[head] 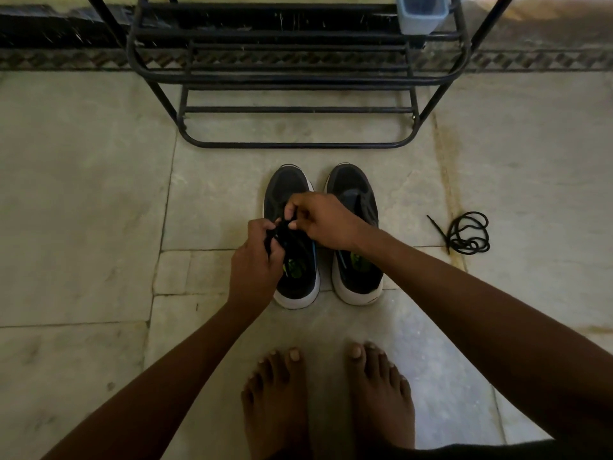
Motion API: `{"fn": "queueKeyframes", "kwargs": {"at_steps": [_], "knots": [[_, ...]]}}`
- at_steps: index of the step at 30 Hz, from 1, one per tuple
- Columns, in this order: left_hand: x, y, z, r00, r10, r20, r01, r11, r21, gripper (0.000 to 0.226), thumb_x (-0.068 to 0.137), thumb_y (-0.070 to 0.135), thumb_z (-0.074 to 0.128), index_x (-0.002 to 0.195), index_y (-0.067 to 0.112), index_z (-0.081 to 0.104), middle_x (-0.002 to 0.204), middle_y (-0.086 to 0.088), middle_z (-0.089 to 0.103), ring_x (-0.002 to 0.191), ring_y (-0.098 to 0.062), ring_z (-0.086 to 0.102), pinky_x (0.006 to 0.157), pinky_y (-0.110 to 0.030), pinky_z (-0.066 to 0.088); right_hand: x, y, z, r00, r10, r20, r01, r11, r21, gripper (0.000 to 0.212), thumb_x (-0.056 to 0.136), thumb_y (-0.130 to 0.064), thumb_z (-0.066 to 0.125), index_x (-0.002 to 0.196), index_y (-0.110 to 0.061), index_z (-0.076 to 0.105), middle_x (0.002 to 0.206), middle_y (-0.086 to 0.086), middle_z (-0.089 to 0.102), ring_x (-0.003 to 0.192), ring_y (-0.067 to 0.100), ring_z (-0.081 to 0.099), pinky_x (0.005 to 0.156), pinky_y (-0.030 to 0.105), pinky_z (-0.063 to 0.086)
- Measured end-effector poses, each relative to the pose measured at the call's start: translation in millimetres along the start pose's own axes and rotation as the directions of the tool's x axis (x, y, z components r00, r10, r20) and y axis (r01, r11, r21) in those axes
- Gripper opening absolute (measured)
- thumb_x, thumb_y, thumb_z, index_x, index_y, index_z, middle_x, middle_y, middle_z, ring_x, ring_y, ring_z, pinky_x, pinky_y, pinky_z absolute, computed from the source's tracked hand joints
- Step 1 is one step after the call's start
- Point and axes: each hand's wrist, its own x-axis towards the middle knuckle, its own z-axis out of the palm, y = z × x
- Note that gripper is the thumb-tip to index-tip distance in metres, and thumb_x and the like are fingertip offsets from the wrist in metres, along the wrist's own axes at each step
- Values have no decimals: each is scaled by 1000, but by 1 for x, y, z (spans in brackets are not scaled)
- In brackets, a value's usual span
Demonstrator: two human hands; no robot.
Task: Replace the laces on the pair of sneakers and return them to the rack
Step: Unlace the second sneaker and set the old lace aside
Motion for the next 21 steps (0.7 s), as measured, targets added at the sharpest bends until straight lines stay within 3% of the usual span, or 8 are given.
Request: {"fn": "queueKeyframes", "kwargs": {"at_steps": [4, 8, 12, 14, 17, 19, 21], "knots": [[-3, 2, -1, 1000, 23, 8, -23, 999, -33, 25, 103, 25, 43, 127, 17, 45, 89, 5, 64, 65, -9, 62, 55, -9, 42, 3, 4, 1, 998, -62, -8, 61, 995, -76, 10, 91, 2, 65, 94, -8, 65, 85, -2, 60, 73, -10, 56, 72, 7, 42], [-1, -1, -2, 1000, -10, 29, 12, 998, -61, 30, 104, 25, 44, 132, 13, 40, 94, 1, 70, 73, -11, 69, 60, -9, 50, 5, 1, 3, 987, -159, -11, 156, 977, -148, 15, 88, 3, 63, 93, -11, 66, 95, 2, 59, 82, 11, 60, 80, 31, 53], [0, 0, -1, 999, -12, 30, 13, 999, -51, 32, 104, 25, 45, 132, 11, 39, 98, -1, 73, 76, -13, 71, 61, -30, 59, -1, -2, 4, 984, -163, -70, 155, 983, -102, 22, 88, 4, 64, 99, -13, 56, 88, -2, 66, 79, 3, 65, 73, 37, 58], [1, 0, -2, 999, -16, 45, 18, 1000, -24, 32, 105, 29, 44, 131, 11, 42, 98, 1, 72, 76, -13, 71, 61, -32, 58, -2, 0, 4, 987, -147, -68, 142, 987, -71, 25, 88, 6, 62, 96, -14, 50, 83, -2, 64, 78, 3, 65, 70, 37, 58], [1, 3, -4, 997, -27, 75, 22, 997, 69, 35, 104, 37, 37, 128, 15, 49, 95, 3, 68, 74, -14, 67, 59, -29, 53, -2, 0, -1, 996, -85, -37, 90, 987, 136, 25, 87, 13, 58, 95, -8, 46, 85, 12, 60, 80, 15, 64, 76, 33, 58], [1, 7, -2, 994, -54, 97, 43, 992, 117, 30, 106, 32, 41, 129, 18, 52, 97, 1, 67, 77, -16, 65, 61, -28, 48, -3, -2, -8, 999, -44, 7, 39, 940, 339, 26, 89, 16, 55, 95, -6, 44, 87, 24, 56, 80, 25, 61, 80, 33, 55], [2, 10, 1, 990, -86, 113, 69, 986, 148, 28, 105, 22, 46, 131, 18, 53, 101, -1, 67, 80, -17, 64, 64, -28, 46, -6, -2, -13, 1000, -17, 25, 1, 863, 506, 28, 90, 17, 55, 94, -8, 45, 83, 24, 54, 79, 19, 58, 76, 27, 52]]}}
